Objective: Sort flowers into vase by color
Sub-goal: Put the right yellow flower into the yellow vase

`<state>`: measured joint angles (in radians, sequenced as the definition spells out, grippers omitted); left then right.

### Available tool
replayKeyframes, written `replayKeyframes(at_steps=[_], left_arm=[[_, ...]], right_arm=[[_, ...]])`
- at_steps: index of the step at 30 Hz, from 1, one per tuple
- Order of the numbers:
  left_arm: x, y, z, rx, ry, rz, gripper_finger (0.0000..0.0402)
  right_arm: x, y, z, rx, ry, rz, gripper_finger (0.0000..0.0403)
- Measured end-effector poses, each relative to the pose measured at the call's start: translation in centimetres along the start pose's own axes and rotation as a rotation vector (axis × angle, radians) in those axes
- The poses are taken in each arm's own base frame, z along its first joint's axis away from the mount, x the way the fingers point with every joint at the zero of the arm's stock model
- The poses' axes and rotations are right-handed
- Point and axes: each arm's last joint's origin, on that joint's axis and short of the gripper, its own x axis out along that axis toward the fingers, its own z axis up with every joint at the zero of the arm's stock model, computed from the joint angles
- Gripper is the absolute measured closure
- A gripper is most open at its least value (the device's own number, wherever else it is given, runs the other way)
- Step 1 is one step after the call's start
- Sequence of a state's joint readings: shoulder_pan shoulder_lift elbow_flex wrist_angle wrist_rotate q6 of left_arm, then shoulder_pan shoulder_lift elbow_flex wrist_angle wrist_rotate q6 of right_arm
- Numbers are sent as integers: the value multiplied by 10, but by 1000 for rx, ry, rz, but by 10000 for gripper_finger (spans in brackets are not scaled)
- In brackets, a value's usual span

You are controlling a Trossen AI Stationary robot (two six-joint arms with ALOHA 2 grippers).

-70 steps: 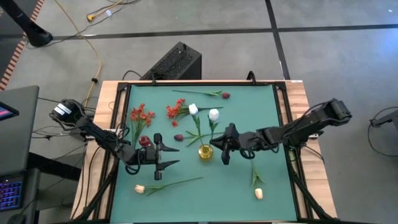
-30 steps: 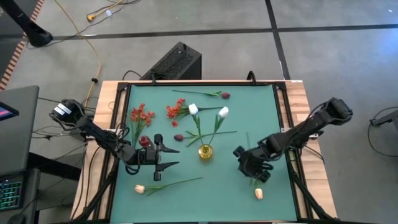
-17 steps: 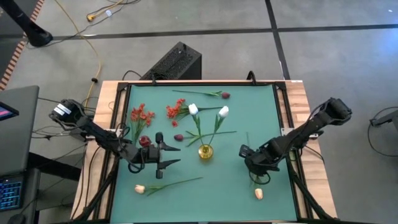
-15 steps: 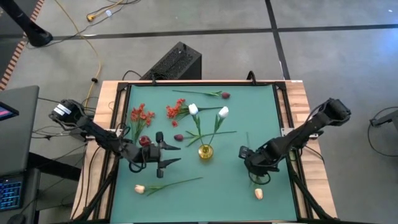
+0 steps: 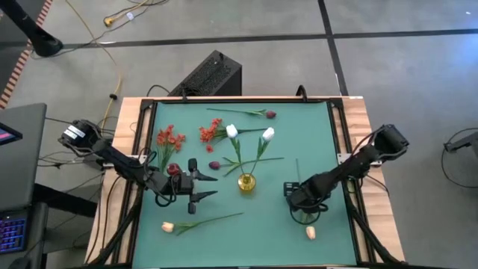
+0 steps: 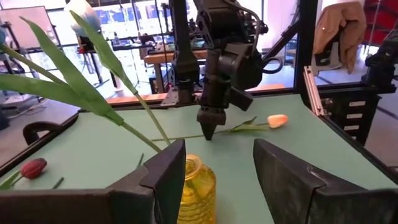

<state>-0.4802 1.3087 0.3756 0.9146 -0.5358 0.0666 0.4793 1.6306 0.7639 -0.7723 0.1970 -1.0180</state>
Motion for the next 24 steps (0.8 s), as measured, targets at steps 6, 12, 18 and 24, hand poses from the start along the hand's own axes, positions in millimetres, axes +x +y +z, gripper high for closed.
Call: replayKeyframes(at_steps=[6, 12, 18, 24], left_arm=[[0, 0, 0, 15, -1, 0, 223], [0, 0, 2, 10, -15, 1, 223], [0, 0, 2, 9, -16, -4, 223], [0, 0, 2, -6, -16, -6, 223]], right_arm=[[-3, -4, 1, 2, -15, -2, 191], [-10, -10, 3, 9, -29, -17, 220], [-12, -9, 8, 58, -41, -27, 276], [-12, -7, 15, 141, -69, -32, 326]])
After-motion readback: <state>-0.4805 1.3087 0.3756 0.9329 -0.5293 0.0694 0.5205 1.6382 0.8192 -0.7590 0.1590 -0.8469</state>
